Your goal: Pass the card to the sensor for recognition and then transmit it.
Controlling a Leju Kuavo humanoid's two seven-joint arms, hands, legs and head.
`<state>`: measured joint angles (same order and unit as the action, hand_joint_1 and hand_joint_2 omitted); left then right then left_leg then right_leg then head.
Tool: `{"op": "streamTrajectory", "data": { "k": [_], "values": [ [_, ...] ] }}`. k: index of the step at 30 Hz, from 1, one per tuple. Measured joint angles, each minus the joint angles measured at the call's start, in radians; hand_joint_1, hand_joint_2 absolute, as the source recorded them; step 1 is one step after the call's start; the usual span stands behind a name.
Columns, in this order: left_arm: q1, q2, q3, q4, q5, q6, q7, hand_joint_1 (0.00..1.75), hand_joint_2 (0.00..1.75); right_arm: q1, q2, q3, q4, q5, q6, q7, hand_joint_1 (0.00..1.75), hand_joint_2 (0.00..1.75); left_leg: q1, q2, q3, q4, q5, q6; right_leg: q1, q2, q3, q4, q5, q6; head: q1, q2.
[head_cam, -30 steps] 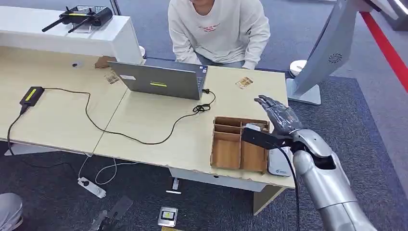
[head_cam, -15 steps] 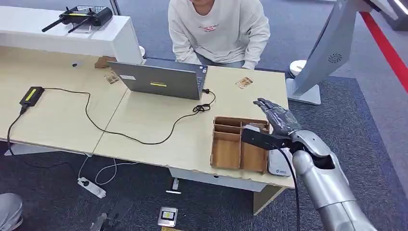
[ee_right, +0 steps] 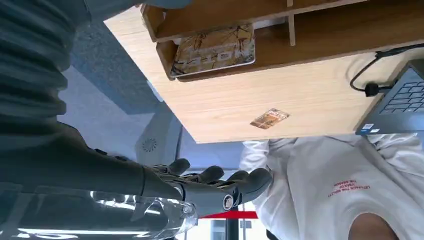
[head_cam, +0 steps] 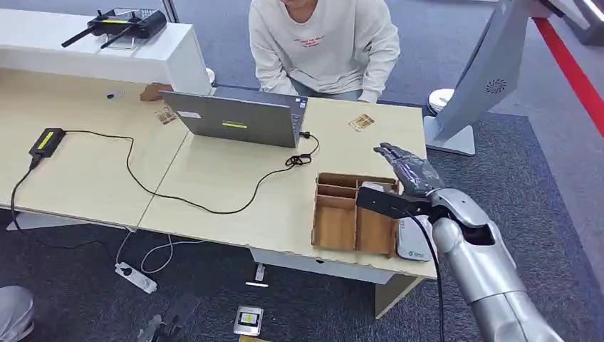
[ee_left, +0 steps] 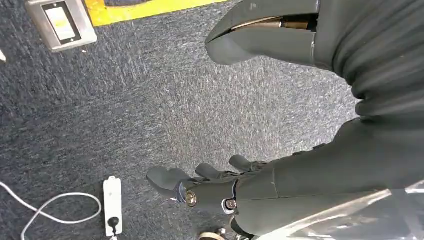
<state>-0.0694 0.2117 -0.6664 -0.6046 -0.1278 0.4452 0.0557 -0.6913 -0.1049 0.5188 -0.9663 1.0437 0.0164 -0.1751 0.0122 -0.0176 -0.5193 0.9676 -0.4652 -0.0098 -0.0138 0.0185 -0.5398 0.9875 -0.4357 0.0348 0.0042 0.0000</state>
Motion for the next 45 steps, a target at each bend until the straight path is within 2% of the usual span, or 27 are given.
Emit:
{"op": "streamTrajectory", "data": {
  "k": [19, 24, 35, 38, 45],
  "values": [
    [0.02, -0.006, 0.02, -0.021, -0.002, 0.009, 0.004, 0.0, 1.75, -0.005, 0.01, 0.019, 0.011, -0.002, 0.015, -0.017, 0.0, 1.75, 0.0, 0.0, 0.0, 0.0, 0.0, 0.0, 0.0, 0.0, 0.0, 0.0, 0.0, 0.0, 0.0, 0.0],
    [0.031, -0.01, 0.036, -0.035, -0.001, 0.014, 0.006, 0.0, 1.75, -0.033, 0.027, 0.025, 0.035, -0.004, 0.011, -0.038, 0.0, 1.75, 0.0, 0.0, 0.0, 0.0, 0.0, 0.0, 0.0, 0.0, 0.0, 0.0, 0.0, 0.0, 0.0, 0.0],
    [0.038, -0.014, 0.049, -0.048, -0.001, 0.014, 0.006, 0.0, 1.75, -0.053, 0.045, 0.04, 0.068, -0.004, 0.01, -0.04, 0.0, 1.75, 0.0, 0.0, 0.0, 0.0, 0.0, 0.0, 0.0, 0.0, 0.0, 0.0, 0.0, 0.0, 0.0, 0.0],
    [0.039, -0.001, 0.051, -0.053, 0.007, -0.027, -0.005, 0.0, 1.75, -0.058, 0.053, 0.042, 0.077, -0.004, 0.007, -0.044, 0.0, 1.75, 0.001, 0.0, 0.0, 0.0, 0.0, 0.0, 0.001, 0.0, 0.0, 0.0, 0.0, 0.0, 0.0, 0.0],
    [0.042, 0.025, 0.063, -0.058, 0.022, -0.046, -0.008, 0.0, 1.75, -0.067, 0.072, 0.051, 0.118, -0.004, -0.016, -0.047, 0.0, 1.75, 0.001, 0.0, 0.0, 0.0, 0.0, 0.0, 0.001, 0.0, 0.0, 0.0, 0.0, 0.0, 0.0, 0.0]
  ]
}}
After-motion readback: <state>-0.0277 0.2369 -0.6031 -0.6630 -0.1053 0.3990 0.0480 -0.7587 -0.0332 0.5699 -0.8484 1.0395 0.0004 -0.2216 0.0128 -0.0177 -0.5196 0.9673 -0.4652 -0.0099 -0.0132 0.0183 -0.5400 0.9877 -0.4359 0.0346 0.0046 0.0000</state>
